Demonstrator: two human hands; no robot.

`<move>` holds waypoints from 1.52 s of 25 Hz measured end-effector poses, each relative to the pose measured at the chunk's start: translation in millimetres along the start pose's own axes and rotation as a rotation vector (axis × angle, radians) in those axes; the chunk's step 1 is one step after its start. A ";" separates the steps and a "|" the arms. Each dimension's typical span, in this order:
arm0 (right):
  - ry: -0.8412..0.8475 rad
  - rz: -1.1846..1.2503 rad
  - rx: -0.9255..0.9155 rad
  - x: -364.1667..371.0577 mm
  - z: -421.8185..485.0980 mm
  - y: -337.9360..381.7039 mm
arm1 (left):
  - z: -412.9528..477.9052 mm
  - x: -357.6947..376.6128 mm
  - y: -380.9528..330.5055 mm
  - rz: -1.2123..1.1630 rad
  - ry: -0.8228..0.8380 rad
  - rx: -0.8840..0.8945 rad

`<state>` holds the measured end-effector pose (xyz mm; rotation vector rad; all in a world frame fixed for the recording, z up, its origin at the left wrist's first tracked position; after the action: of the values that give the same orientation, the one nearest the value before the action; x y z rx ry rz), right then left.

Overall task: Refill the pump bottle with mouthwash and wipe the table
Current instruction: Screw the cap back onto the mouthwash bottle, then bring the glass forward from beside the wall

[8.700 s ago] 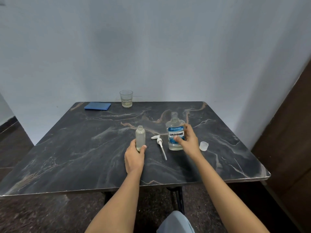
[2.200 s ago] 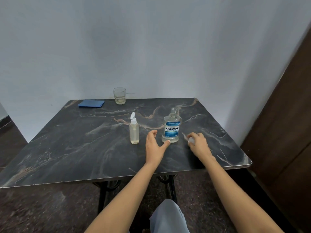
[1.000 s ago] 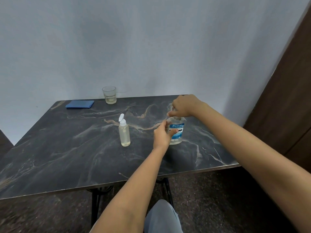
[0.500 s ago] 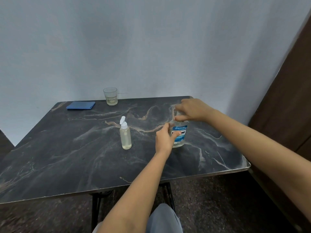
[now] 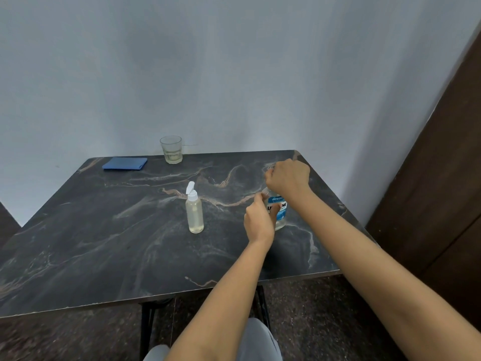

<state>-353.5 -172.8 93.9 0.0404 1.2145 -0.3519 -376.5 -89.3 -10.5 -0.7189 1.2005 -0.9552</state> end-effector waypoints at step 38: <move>0.098 0.733 -0.183 137.5 -5.8 155.7 | 61.1 -219.5 116.2 -0.079 -0.336 -0.160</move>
<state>-272.7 -57.9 -59.2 0.3379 1.2380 0.4045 -308.8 157.2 -1.9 -1.0177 0.9632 -0.7707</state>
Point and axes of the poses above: each hand's wrist, its own z-axis towards the middle knuckle, its own x-axis out of the palm, y = z × x, the point moved 3 cm from there along z, towards the middle knuckle
